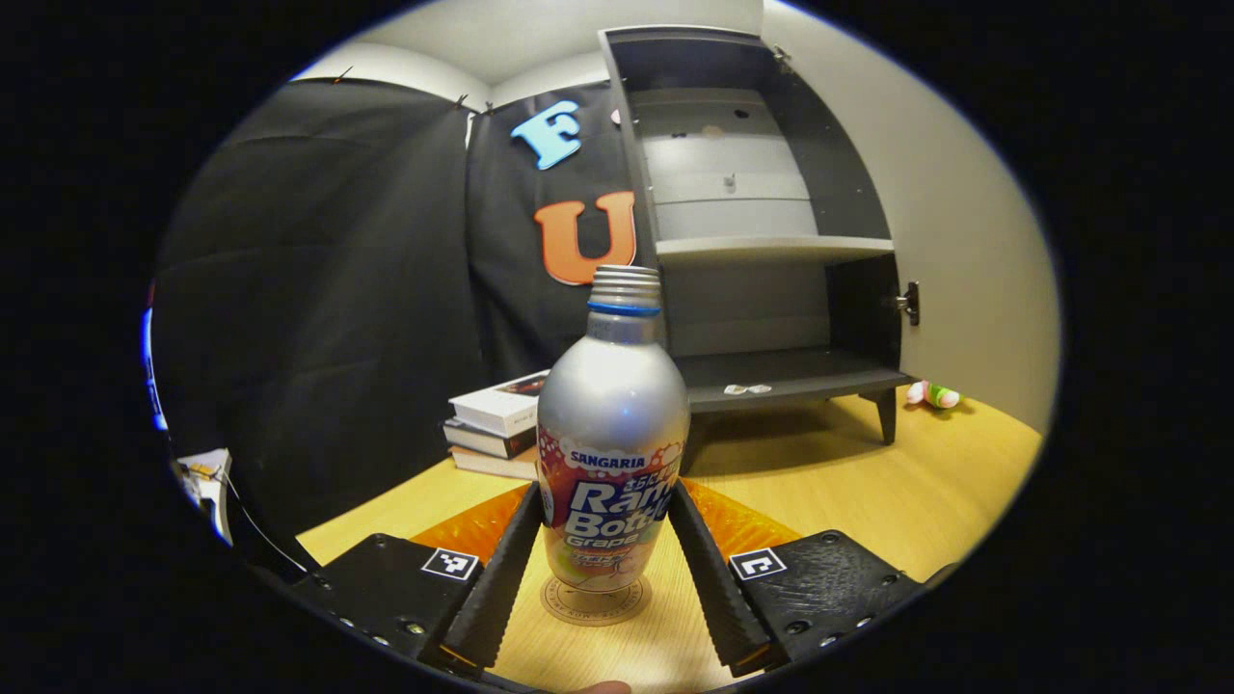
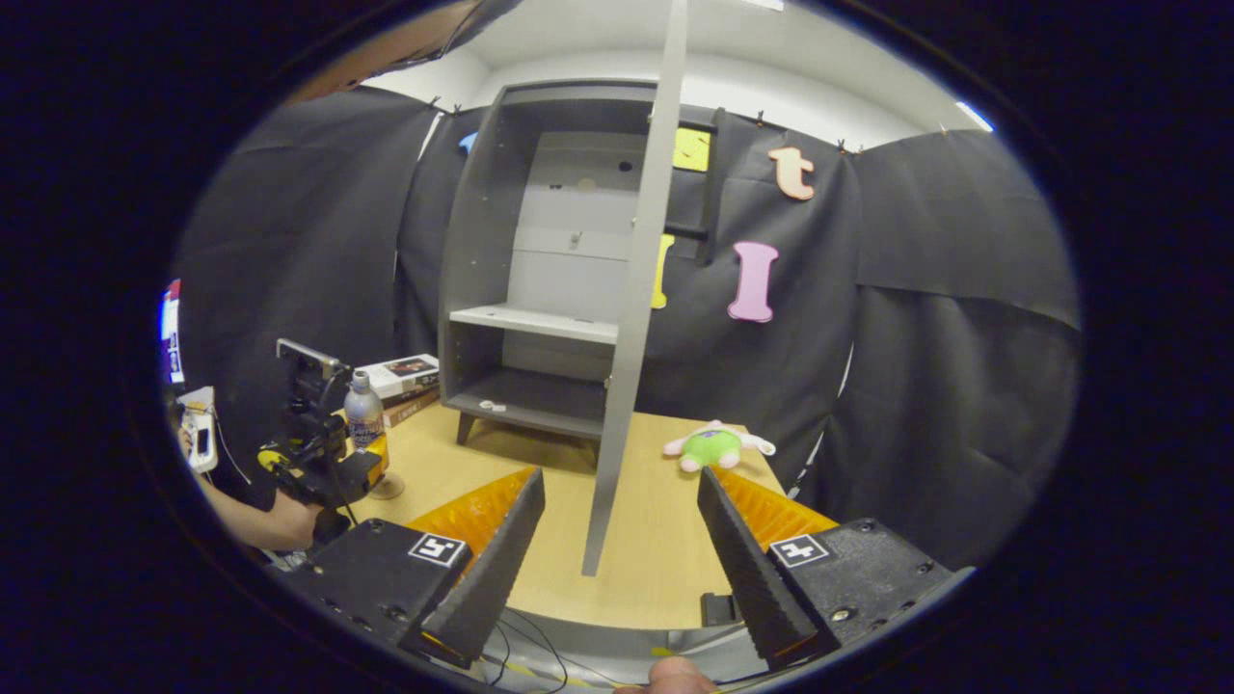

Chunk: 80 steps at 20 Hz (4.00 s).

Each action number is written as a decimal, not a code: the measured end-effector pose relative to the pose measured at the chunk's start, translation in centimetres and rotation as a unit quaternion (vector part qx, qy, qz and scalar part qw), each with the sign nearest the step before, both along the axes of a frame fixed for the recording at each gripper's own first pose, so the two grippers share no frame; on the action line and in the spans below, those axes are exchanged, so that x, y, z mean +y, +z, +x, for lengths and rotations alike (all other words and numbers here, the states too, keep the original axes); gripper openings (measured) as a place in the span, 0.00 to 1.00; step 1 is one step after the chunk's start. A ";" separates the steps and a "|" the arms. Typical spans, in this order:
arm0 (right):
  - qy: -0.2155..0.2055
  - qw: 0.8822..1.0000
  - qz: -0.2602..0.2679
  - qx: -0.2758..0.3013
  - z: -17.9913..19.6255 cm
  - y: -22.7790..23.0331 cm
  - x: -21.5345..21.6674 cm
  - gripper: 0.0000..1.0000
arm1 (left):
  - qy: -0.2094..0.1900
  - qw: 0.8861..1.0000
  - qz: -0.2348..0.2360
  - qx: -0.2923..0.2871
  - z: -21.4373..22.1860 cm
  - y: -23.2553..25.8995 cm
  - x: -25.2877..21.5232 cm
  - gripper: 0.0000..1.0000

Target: Open the cabinet door with the right hand, grasp the bottle in the cabinet with the left hand and place it on the coaster, then close the cabinet door with the right hand.

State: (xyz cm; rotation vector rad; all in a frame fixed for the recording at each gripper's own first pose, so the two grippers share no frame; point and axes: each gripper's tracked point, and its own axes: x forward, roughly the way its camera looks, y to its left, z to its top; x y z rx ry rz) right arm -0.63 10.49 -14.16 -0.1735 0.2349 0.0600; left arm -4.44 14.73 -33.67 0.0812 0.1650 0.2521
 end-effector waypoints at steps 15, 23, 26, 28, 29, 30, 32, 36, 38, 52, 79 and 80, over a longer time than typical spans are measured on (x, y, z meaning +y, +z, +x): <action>0.033 0.998 0.008 0.050 2.7 -2.6 1.8 1.00 | 0.044 0.992 -0.106 0.053 -1.0 -7.0 2.0 0.83; 0.045 0.997 0.016 0.059 2.9 -3.4 2.9 1.00 | 0.045 0.998 -0.031 0.034 -0.7 -6.0 2.0 0.94; 0.049 0.997 0.019 0.060 3.0 -3.5 2.8 1.00 | 0.050 0.998 -0.030 0.030 -0.8 -5.8 2.2 0.94; 0.051 0.997 0.019 0.062 3.0 -3.7 2.9 1.00 | 0.053 0.997 -0.036 0.037 -1.1 -5.8 2.5 0.93; 0.052 0.996 0.021 0.067 2.9 -3.9 2.9 1.00 | 0.054 0.997 -0.036 0.036 -1.3 -5.3 2.7 0.93; 0.050 0.996 0.024 0.069 2.9 -3.9 2.8 1.00 | 0.051 0.998 -0.033 0.032 -1.5 -4.4 2.8 0.93; 0.045 0.996 0.034 0.065 2.9 -3.6 2.8 1.00 | 0.041 0.999 -0.018 0.027 -1.7 -2.5 2.8 0.93; 0.041 0.998 0.037 0.043 2.5 -2.2 2.0 1.00 | -0.002 0.999 0.047 0.006 -2.5 2.6 1.7 0.93; 0.038 0.998 0.040 0.035 2.1 -1.3 1.2 1.00 | -0.022 0.998 0.064 -0.004 -2.8 4.9 0.5 0.93; -0.031 0.986 0.075 -0.147 2.2 18.4 -5.7 1.00 | -0.122 0.989 0.053 -0.065 -5.4 33.2 -9.1 0.96; 0.112 0.977 0.126 -0.134 9.9 20.5 5.7 0.94 | -0.123 0.989 -0.071 -0.042 3.7 34.7 -5.3 0.96; 0.115 0.975 0.139 -0.133 10.1 20.7 5.8 0.94 | -0.114 0.990 -0.071 -0.038 3.5 34.4 -4.8 0.96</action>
